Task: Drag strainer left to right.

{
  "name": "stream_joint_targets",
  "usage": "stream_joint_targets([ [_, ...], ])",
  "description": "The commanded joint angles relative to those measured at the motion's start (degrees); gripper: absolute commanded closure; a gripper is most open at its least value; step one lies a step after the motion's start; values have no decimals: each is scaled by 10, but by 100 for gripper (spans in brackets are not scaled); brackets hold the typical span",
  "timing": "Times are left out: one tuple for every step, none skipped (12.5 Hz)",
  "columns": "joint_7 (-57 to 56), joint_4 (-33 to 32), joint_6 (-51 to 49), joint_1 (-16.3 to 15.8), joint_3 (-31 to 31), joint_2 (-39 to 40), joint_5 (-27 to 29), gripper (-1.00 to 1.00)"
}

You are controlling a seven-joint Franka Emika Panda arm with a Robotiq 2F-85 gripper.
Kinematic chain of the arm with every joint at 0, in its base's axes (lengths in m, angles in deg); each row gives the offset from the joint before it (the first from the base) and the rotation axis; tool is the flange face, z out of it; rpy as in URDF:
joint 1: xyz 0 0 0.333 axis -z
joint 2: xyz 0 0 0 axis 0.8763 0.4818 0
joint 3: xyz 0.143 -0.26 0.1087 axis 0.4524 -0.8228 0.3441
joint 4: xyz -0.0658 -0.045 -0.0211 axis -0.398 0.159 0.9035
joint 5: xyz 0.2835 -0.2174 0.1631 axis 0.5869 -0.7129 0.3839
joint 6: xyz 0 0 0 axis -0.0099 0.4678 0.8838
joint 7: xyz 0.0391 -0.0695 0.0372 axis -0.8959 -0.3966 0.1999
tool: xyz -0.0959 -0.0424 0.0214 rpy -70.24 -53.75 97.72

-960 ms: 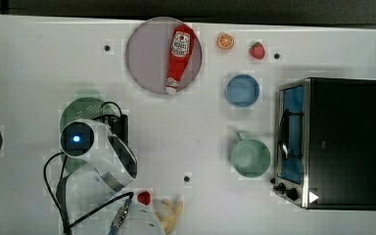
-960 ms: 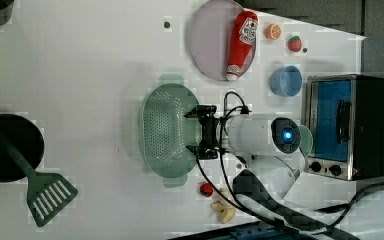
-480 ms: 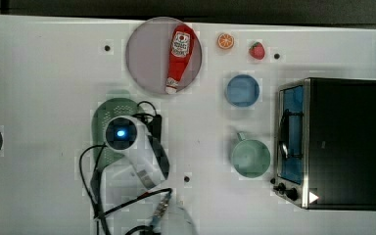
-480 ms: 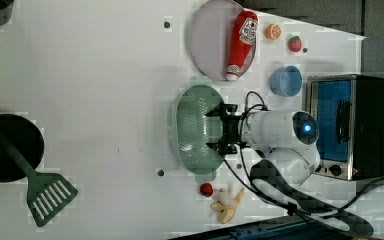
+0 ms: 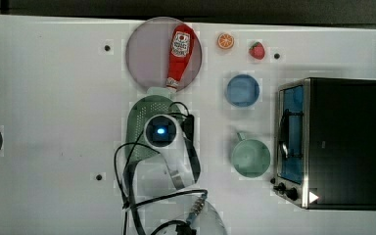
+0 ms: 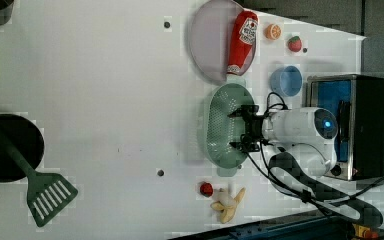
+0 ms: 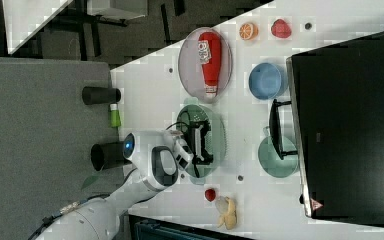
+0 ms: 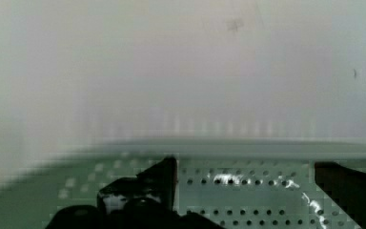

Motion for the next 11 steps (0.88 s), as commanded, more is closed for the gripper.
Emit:
stream_joint_targets([
  [-84, 5, 3, 0, -46, -16, 0, -100],
  [-103, 5, 7, 1, -59, -16, 0, -100],
  [-117, 5, 10, 2, -73, -16, 0, -100],
  [-131, 5, 14, 2, -86, -16, 0, -100],
  [-140, 5, 16, 3, -99, -16, 0, -100],
  [-140, 5, 16, 3, -111, -16, 0, -100],
  [-143, 5, 17, 4, -122, -16, 0, -100],
  [-150, 5, 18, 4, -131, -16, 0, -100],
  [-158, 5, 20, 4, -140, -16, 0, -100],
  [-166, 5, 24, 4, -149, -16, 0, -100],
  [-182, 4, 26, 5, -155, -15, 0, -100],
])
